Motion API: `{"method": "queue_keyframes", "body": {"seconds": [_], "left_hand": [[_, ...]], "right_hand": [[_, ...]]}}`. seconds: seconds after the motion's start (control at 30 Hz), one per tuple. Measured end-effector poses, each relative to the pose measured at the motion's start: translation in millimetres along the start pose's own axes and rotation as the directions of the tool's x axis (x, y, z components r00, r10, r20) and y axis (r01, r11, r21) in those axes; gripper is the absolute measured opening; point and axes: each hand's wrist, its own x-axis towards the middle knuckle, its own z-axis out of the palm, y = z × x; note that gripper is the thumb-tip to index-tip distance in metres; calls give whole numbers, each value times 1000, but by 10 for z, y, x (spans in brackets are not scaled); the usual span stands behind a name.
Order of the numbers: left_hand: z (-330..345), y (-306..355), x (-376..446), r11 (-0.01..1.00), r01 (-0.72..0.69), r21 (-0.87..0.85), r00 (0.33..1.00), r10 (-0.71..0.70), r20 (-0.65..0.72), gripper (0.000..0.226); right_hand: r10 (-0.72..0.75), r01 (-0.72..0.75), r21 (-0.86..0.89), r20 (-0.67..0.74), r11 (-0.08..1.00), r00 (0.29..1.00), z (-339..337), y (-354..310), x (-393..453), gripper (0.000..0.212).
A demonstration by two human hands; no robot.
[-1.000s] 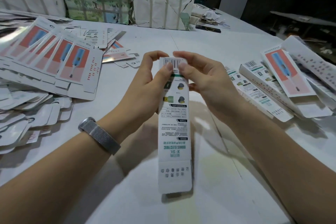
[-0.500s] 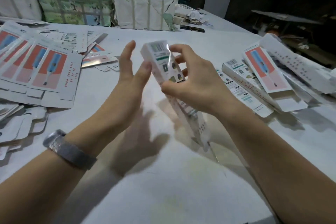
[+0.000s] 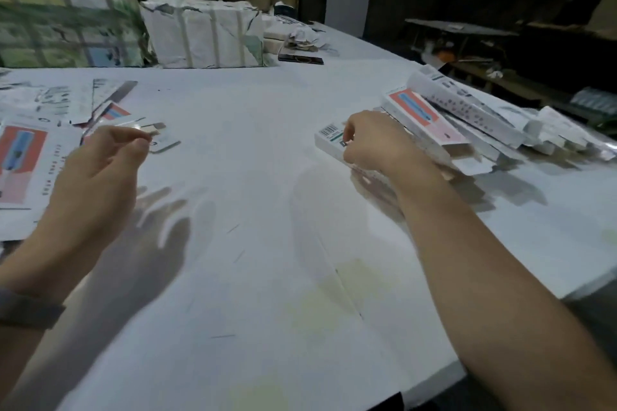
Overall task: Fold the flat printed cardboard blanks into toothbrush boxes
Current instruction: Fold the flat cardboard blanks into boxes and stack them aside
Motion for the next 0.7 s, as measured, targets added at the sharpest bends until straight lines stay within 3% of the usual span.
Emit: {"method": "queue_keyframes", "body": {"seconds": [0.13,0.23,0.33,0.4,0.47,0.6,0.7], "left_hand": [[-21,-66,53,997,14,78,1000,-12,-25,23],[-77,-21,2,954,-73,292,996,85,-29,27],[-205,2,41,768,-118,630,991,126,31,47],[-334,-28,96,559,-38,828,999,15,35,57],[-446,-54,105,428,51,902,995,-100,-9,61],[-496,-31,64,326,101,940,975,-220,-29,57],[-449,-3,60,282,40,959,988,-154,4,48]], "right_hand": [[71,-71,10,-72,997,995,25,104,21,29],[36,-14,198,-109,980,993,27,-3,3,15],[-70,126,442,-141,888,988,50,-233,-90,4],[-169,214,565,-131,797,977,80,-425,-213,10],[-272,262,683,-95,682,957,117,-594,-349,10],[-424,310,790,-71,529,903,214,-795,-532,3],[-452,300,836,-70,459,889,249,-835,-581,4]]}}
